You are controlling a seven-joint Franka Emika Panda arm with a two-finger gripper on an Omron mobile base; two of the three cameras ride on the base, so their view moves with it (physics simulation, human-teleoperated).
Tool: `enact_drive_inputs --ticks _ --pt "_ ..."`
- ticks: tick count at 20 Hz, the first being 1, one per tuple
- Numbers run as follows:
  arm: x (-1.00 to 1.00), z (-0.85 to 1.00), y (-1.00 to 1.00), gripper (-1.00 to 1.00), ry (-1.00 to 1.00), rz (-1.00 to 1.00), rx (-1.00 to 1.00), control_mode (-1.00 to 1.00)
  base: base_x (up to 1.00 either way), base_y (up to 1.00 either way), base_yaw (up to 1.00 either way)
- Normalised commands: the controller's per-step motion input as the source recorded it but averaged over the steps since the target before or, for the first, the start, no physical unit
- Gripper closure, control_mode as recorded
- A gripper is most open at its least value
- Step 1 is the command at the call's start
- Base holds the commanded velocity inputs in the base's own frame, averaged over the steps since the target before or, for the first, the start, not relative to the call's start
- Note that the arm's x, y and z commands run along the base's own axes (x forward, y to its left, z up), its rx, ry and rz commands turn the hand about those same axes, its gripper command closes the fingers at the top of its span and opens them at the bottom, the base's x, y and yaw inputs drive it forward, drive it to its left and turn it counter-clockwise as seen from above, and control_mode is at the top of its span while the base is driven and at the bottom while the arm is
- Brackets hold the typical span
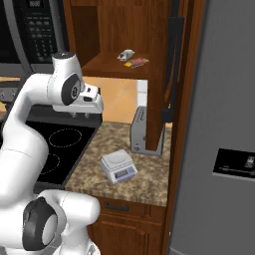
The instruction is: Pick the bar and place it on the digital scale for weighing, and close the cabinet.
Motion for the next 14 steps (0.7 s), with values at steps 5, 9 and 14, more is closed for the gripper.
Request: enact_drive_inputs --ticks 5,9,14 --pt "-0.5 0.0 -0.01 -1.0 -0.13 0.0 0.0 -1.0 0.0 0.0 0.0" --pt "-0.65 0.15 0.0 -1.0 -0.3 -0.21 -0.03 -1.0 0.0 0.0 0.0" --pt "-0.17 0.65 -0.14 -1.0 -0.11 -0.36 -0.01 -1.0 0.0 0.0 0.0"
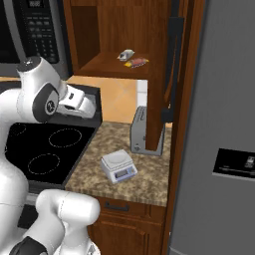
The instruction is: Pick the bar and place it on the digital scale for weighing, and close the cabinet.
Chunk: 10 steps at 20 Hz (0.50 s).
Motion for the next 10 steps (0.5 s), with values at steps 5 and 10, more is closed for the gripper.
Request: enact_drive_inputs --ticks 5,10 --pt "0.0 0.69 -0.09 -1.0 -0.09 -0.29 0.0 -1.0 0.0 0.0 0.0" --pt "0.01 0.48 -0.07 -1.0 -0.13 -0.2 0.0 -1.0 0.0 0.0 0.0"
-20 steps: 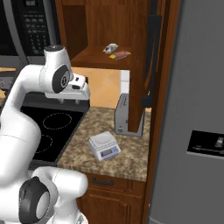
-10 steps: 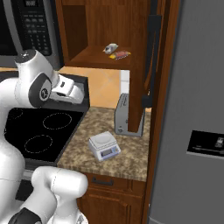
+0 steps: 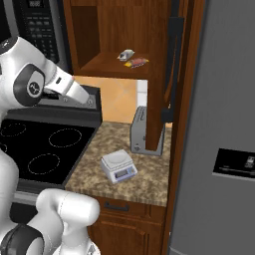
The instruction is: Pick the bar and place it on the digital scale for weighing, and close the cabinet.
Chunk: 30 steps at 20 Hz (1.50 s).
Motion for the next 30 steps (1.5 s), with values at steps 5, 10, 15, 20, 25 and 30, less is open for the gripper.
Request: enact_drive_inputs --ticks 5,10,15,20,25,30 --pt "0.07 0.22 -0.33 -1.0 -0.13 -0.1 0.07 -1.0 0.0 0.0 0.0" --pt "0.25 0.16 -0.33 -1.0 -0.17 -0.08 0.03 -1.0 0.0 0.0 0.0" --pt "0.37 0.22 -0.33 -1.0 -0.13 -0.08 0.01 -1.0 0.0 0.0 0.0" --pt "0.4 0.31 -0.22 -1.0 0.0 -0.03 0.01 -1.0 0.0 0.0 0.0" --pt "0.42 0.04 -0.01 -1.0 0.1 0.0 0.0 -1.0 0.0 0.0 0.0" --pt "0.38 0.0 -0.05 -1.0 0.04 0.01 0.0 -1.0 0.0 0.0 0.0"
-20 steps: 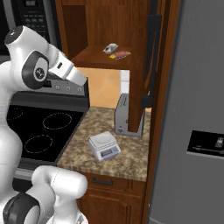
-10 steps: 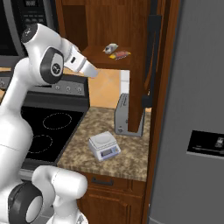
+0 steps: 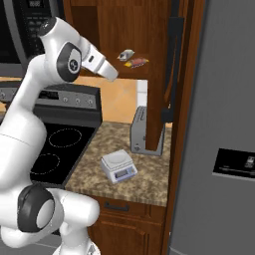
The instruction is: Pick the bar and place it on the digital scale for weighing, and close the cabinet.
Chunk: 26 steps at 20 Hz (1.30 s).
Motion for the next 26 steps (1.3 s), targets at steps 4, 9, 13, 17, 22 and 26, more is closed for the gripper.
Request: enact_drive_inputs --ticks 4,9,13,17,22,26 --pt "0.38 0.0 -0.16 -1.0 0.01 0.0 0.0 -1.0 0.0 0.0 0.0" --pt "0.34 0.0 -0.16 -1.0 0.0 0.0 0.0 -1.0 0.0 0.0 0.0" --pt "0.44 0.0 -0.14 -1.0 0.0 0.0 0.0 -1.0 0.0 0.0 0.0" --pt "0.54 0.0 0.0 -1.0 0.04 0.0 0.0 -1.0 0.0 0.0 0.0" --pt "0.58 0.0 0.0 -1.0 0.03 0.0 0.0 -1.0 0.0 0.0 0.0" --pt "0.47 -0.13 -0.08 -1.0 0.0 0.0 0.0 -1.0 0.0 0.0 0.0"
